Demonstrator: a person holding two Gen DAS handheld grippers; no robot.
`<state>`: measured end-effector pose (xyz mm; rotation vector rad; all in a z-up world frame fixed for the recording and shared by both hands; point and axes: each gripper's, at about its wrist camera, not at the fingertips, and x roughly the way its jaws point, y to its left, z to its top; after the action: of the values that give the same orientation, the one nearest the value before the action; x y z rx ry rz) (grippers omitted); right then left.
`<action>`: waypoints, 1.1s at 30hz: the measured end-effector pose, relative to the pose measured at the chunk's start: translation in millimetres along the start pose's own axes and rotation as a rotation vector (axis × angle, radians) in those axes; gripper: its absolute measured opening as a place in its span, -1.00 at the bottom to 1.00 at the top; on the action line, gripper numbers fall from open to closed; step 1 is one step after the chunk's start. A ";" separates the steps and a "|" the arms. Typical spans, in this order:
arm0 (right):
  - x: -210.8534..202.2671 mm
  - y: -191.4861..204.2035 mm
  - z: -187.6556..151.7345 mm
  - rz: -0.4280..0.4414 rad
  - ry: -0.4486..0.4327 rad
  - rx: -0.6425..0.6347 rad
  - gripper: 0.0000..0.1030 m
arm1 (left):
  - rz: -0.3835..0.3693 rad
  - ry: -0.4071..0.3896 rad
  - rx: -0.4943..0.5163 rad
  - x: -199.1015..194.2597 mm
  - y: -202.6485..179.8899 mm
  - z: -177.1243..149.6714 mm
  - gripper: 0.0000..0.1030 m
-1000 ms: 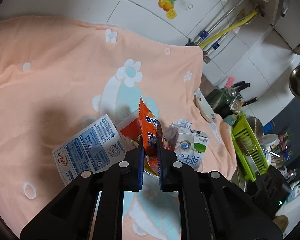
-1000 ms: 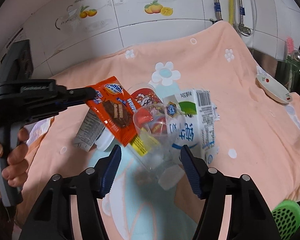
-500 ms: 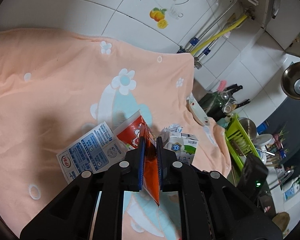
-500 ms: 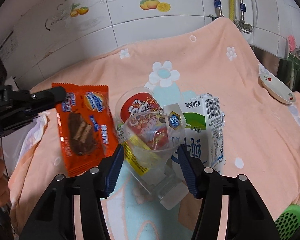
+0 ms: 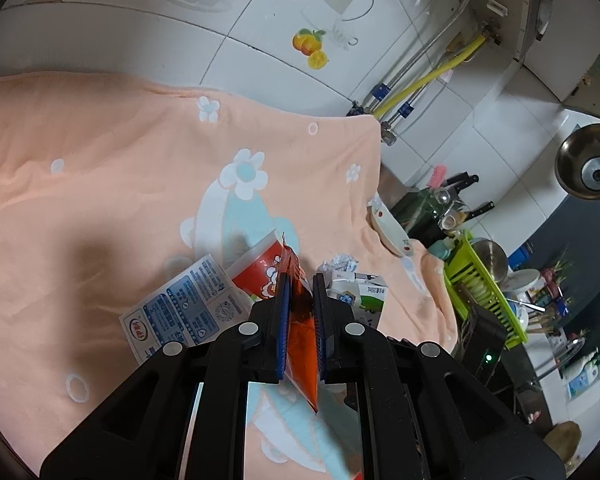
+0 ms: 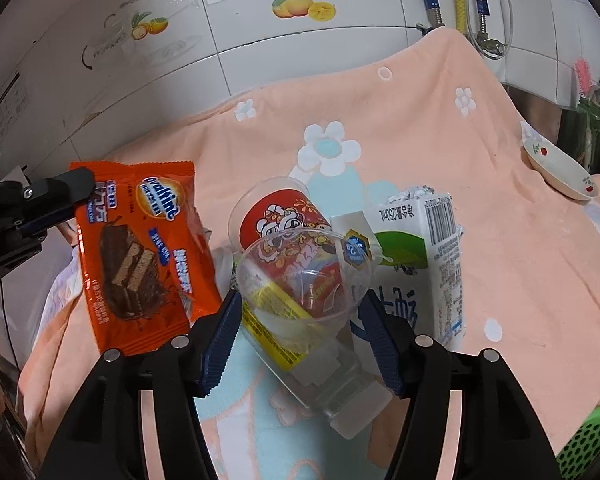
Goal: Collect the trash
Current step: 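Lift the orange wrapper with left tool while right tool grasps the clear plastic cup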
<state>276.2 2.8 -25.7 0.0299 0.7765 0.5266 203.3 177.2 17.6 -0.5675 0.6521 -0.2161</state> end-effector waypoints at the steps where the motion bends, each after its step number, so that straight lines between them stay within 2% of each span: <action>1: 1.3 0.9 0.7 -0.001 -0.001 0.003 0.15 | 0.000 -0.001 0.000 -0.9 -0.1 0.4 -0.81; 13: -7.3 3.7 -3.8 0.003 -0.025 -0.002 0.11 | -0.012 -0.011 0.008 -7.8 -5.9 -0.8 -0.81; 20: -38.9 6.1 -13.2 0.006 -0.062 -0.026 0.11 | -0.033 -0.013 0.028 -12.7 -18.6 -6.5 -0.81; 33: -103.3 -20.2 -42.3 -0.037 -0.108 -0.011 0.11 | -0.094 0.016 0.090 -9.3 -65.1 -29.8 -0.81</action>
<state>195.5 -69.6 7.6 0.0338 0.6673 0.4900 176.3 113.8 39.5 -0.5111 0.6286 -0.3365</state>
